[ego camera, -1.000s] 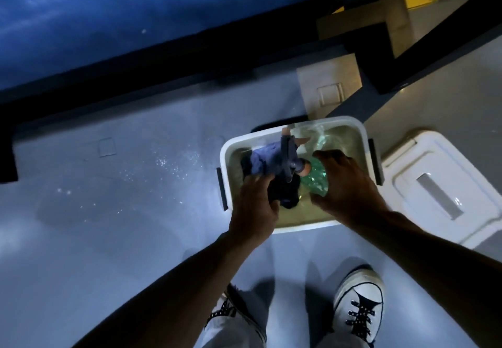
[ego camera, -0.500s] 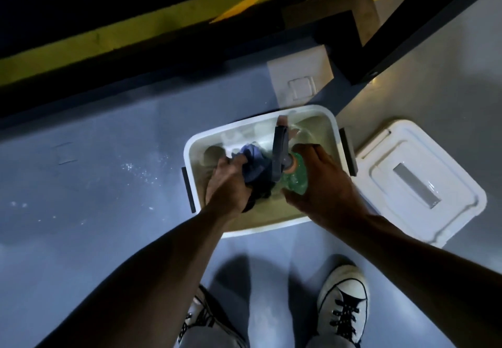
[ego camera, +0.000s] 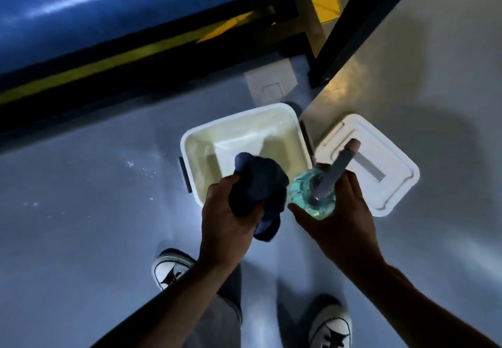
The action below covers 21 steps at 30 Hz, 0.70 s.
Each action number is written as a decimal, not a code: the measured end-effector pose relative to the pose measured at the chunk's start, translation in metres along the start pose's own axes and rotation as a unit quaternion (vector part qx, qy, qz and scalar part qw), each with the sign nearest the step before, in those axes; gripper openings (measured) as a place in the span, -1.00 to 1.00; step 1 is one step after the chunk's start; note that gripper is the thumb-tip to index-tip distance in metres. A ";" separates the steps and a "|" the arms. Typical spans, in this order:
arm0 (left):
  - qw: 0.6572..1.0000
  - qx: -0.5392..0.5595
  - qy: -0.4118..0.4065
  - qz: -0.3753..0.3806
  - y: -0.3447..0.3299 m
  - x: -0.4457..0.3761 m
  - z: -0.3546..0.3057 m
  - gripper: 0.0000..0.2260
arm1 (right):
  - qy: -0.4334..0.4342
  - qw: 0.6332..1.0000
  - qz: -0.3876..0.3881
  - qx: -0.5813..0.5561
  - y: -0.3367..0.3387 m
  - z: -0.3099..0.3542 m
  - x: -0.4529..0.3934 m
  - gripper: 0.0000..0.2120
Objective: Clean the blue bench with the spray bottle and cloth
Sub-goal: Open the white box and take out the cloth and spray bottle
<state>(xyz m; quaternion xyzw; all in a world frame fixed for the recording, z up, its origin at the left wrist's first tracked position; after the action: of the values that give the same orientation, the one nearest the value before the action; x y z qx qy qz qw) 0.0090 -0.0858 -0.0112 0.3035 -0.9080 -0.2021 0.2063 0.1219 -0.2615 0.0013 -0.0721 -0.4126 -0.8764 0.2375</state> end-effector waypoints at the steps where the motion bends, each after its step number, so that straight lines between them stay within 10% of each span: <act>1: 1.000 0.004 -0.005 -0.003 -0.005 0.014 0.003 -0.62 | -0.006 1.000 -0.001 -0.009 0.001 -0.011 0.006 -0.35; 12: 0.968 -0.178 0.015 0.176 -0.146 0.035 0.133 -0.58 | -0.024 0.999 0.002 0.026 -0.053 -0.173 -0.010 -0.25; 21: 0.904 -0.308 -0.125 0.270 -0.140 -0.008 0.110 -0.44 | -0.013 1.000 0.025 0.003 -0.094 -0.238 -0.044 -0.25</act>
<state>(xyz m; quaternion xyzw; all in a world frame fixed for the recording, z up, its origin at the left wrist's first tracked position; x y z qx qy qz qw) 0.0260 -0.1570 -0.1737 -0.0594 -0.8660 -0.4445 0.2212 0.1326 -0.3744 -0.2318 -0.0931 -0.4165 -0.8681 0.2536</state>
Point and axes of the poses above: each hand's wrist, its own x-axis away from the middle knuckle, its own y-axis out of the back of the hand, z = x × y, the point moved 4 cm from there along -x, towards the middle knuckle, and after that the axes turned 8 degrees about -y, right-handed, at the moved point
